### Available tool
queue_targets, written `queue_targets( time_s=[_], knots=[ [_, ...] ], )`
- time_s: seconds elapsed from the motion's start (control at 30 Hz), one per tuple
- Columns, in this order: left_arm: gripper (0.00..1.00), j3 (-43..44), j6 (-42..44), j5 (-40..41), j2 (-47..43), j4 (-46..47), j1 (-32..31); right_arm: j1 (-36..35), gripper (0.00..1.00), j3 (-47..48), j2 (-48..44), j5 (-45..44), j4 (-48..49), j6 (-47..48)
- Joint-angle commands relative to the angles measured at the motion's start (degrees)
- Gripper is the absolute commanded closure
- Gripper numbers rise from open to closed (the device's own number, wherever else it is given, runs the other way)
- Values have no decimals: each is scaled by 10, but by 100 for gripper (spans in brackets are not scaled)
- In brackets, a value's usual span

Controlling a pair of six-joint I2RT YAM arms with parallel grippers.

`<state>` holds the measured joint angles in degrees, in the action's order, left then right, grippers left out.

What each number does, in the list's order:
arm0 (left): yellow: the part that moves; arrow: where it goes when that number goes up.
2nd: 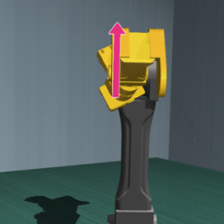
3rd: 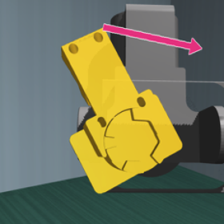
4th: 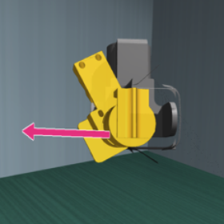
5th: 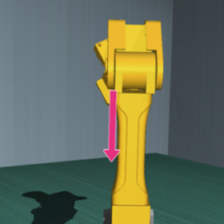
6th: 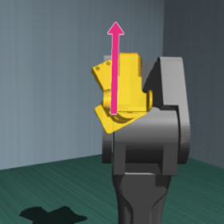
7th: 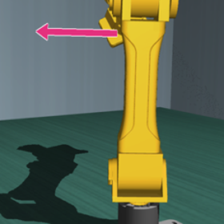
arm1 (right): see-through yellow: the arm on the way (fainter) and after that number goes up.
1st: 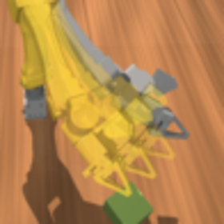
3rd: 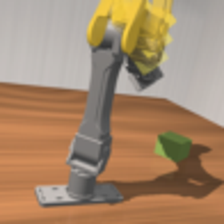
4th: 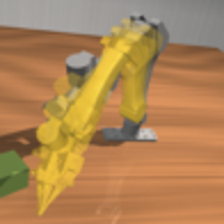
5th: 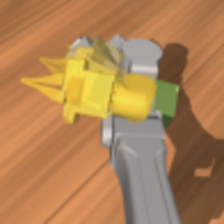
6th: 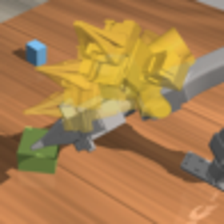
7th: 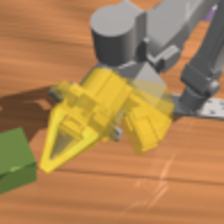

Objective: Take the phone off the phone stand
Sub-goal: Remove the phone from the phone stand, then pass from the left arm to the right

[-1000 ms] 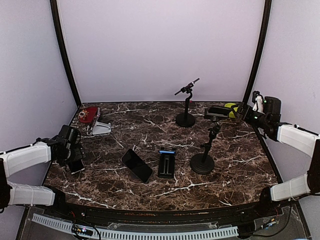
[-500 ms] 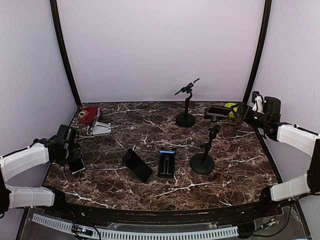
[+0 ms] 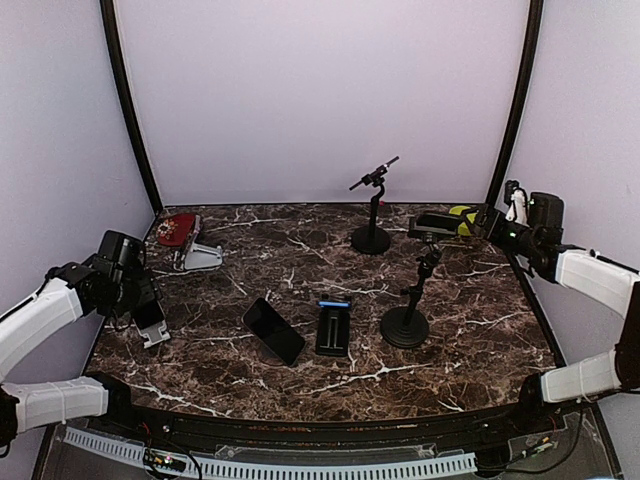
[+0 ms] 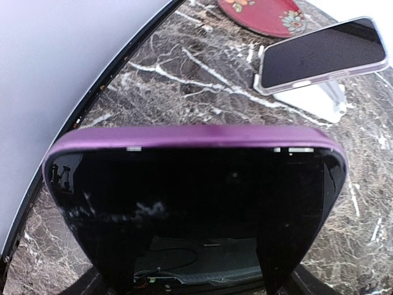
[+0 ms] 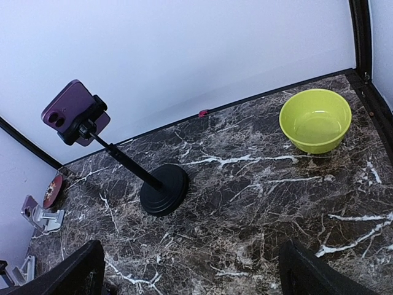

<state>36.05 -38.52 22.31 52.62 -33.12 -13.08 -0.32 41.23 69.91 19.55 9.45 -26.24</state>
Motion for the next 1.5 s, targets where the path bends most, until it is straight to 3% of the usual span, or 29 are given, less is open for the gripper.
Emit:
queue_targets(
  time_s=[0.0, 0.43, 1.0, 1.47],
  knots=[
    [45, 49, 21, 4, -15, -28, -16, 4, 1, 15, -26, 8, 11, 4],
    [47, 214, 90, 4, 53, -24, -107, 2, 1, 88, -67, 26, -53, 23],
    [49, 355, 154, -45, 166, 103, -199, -57, 1, 229, -96, 33, -143, 51],
    [50, 457, 335, -36, 272, 168, -346, -136, 1, 353, -85, 82, -244, 81]
  ],
)
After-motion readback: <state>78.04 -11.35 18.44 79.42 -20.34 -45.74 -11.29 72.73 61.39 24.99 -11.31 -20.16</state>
